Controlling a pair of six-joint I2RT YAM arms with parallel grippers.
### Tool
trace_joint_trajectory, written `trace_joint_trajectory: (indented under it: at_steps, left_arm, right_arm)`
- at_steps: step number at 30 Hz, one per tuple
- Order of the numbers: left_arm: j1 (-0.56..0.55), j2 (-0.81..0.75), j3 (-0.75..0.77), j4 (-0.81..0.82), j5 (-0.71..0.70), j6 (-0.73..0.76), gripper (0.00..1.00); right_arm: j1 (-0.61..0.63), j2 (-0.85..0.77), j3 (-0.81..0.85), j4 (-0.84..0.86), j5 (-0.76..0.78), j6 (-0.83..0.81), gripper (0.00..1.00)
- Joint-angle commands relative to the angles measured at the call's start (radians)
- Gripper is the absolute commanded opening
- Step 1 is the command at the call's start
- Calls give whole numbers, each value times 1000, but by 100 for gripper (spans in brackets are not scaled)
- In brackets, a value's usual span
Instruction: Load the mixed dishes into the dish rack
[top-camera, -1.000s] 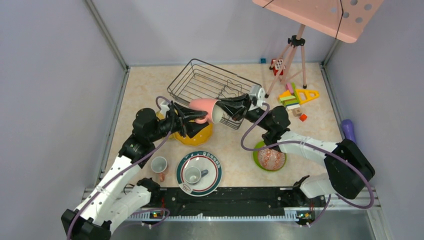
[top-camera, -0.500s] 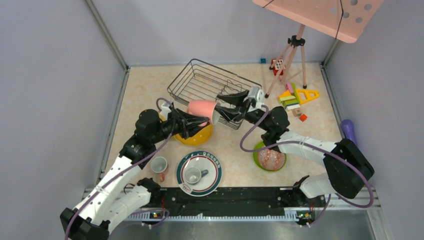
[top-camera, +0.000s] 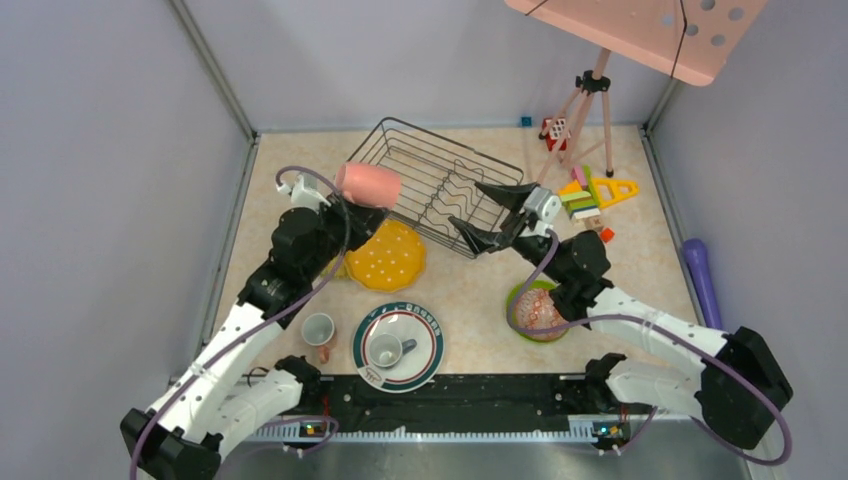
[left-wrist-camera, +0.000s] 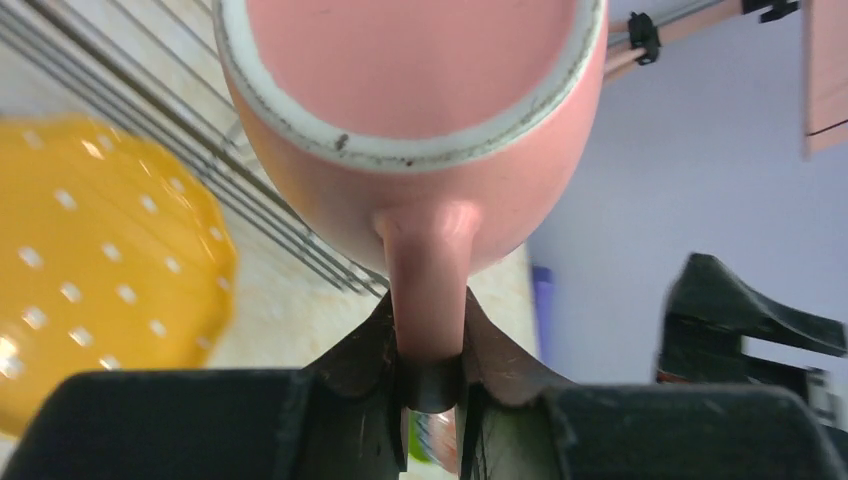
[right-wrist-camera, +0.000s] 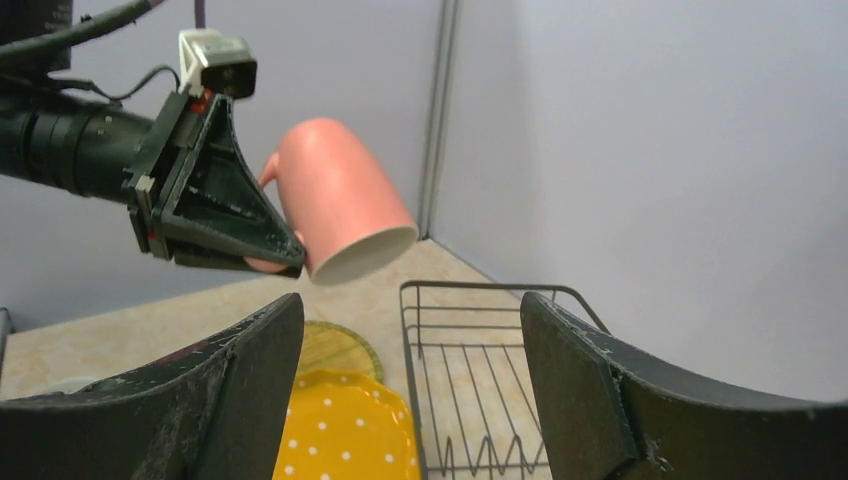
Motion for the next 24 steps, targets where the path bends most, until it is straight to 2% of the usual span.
trace_joint_trajectory:
  at_steps: [1,4,6,9,12,14,18,21,24]
  left_arm:
    - [-1,64,26,318,-129,386,0]
    - [-1,157,66,370,-97,669,0]
    - [-1,229,134,312,-167,802,0]
    - [-1,313,158,384,-235,958,0]
    - [3,384,152,515,-314,993,0]
    - [8,437,177,549,-261,1058,0]
    - [31,578,287,505,-223,1116,0]
    - [71,658,343,492,-130,1128,0]
    - [81,733,393,507,-130,1158,0]
  right_arm:
    - [5,-98,-6,-177,82,-76,78]
    - [5,-155,-16,-275,96,-67,78]
    - [4,-188,-8,-364,116,-49,78]
    - [6,-234,-5,-484,141,-32,77]
    - [5,-283,-21,-544,144,-30,77]
    - [5,-312,-20,-584,155,-22,77]
    - [5,-335,-11,-660,161,2,77]
    - [4,-336,-19,-674,180,53,77]
    - [4,-340,-37,-678,178,56,77]
